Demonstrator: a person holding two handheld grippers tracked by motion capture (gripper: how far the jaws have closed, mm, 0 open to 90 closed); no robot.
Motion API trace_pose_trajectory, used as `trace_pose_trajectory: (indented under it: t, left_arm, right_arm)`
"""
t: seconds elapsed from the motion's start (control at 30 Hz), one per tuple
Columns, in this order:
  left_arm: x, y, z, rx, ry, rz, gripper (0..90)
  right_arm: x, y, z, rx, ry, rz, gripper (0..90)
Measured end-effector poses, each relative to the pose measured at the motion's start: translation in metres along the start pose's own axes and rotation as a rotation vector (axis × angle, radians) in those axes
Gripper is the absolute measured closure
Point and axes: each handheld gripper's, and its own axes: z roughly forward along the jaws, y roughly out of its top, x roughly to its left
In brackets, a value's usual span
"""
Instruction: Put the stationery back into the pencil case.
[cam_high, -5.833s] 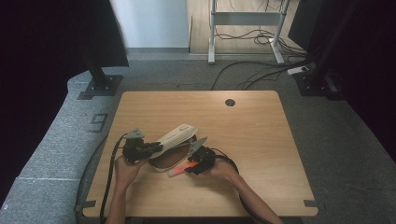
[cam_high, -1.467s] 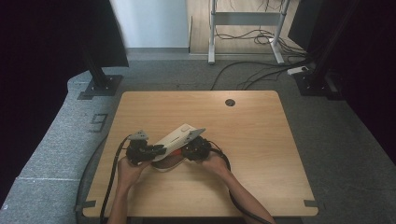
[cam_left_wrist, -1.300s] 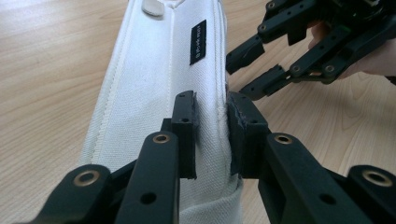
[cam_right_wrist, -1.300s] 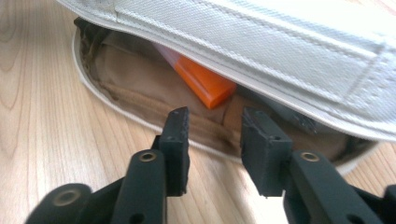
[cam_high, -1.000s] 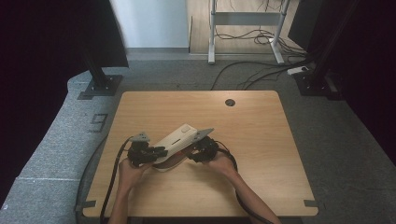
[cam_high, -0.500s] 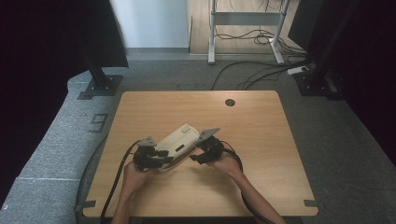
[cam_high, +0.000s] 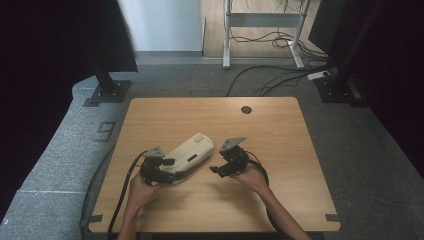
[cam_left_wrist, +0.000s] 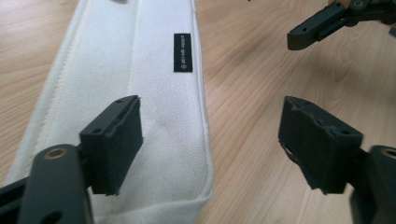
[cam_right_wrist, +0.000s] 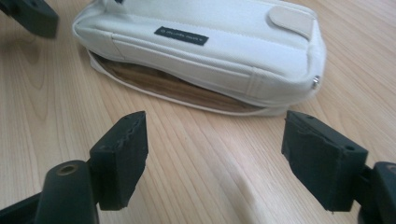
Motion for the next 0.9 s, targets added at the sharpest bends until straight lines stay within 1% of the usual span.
trace_pose_trajectory:
  t: [0.07, 0.1, 0.27, 0.4, 0.47, 0.5, 0.63, 0.7, 0.77, 0.8, 0.87, 0.9]
  left_arm:
    - [-0.002, -0.001, -0.005, -0.002, 0.008, 0.021, 16.8]
    - [-0.003, -0.001, -0.007, -0.004, 0.023, 0.027, 14.8]
    - [-0.004, -0.004, -0.018, -0.011, 0.056, 0.034, 12.4]
    - [-0.003, -0.008, -0.026, -0.008, 0.085, 0.045, 6.2]
    - [-0.003, -0.010, -0.029, 0.001, 0.111, 0.051, 1.5]
    - [-0.002, -0.011, -0.031, 0.002, 0.117, 0.051, 0.3]
    - [0.002, -0.018, -0.039, -0.010, 0.132, 0.046, 0.0]
    - [0.004, -0.021, -0.042, -0.009, 0.153, 0.044, 0.0]
    - [0.006, -0.024, -0.045, 0.001, 0.163, 0.043, 0.0]
    - [0.006, -0.026, -0.046, 0.006, 0.175, 0.044, 0.0]
    - [0.008, -0.030, -0.047, 0.015, 0.181, 0.043, 0.0]
    - [0.008, -0.032, -0.047, 0.021, 0.183, 0.043, 0.0]
  right_arm:
    - [-0.001, -0.001, -0.005, -0.002, -0.001, 0.007, 19.3]
    - [-0.002, -0.002, -0.007, -0.001, -0.004, 0.009, 18.3]
    - [-0.004, -0.008, -0.021, -0.009, -0.038, 0.017, 13.9]
    - [-0.007, -0.016, -0.032, -0.012, -0.063, 0.028, 11.7]
    - [-0.009, -0.020, -0.038, -0.015, -0.081, 0.034, 8.4]
    - [-0.010, -0.022, -0.041, -0.018, -0.086, 0.037, 6.5]
    - [-0.012, -0.031, -0.053, -0.020, -0.113, 0.051, 0.2]
    - [-0.013, -0.035, -0.058, -0.022, -0.126, 0.055, 0.0]
    - [-0.015, -0.041, -0.065, -0.026, -0.141, 0.061, 0.0]
    - [-0.015, -0.043, -0.067, -0.028, -0.146, 0.063, 0.0]
    - [-0.015, -0.050, -0.072, -0.021, -0.171, 0.066, 0.0]
    - [-0.016, -0.052, -0.073, -0.020, -0.176, 0.067, 0.0]
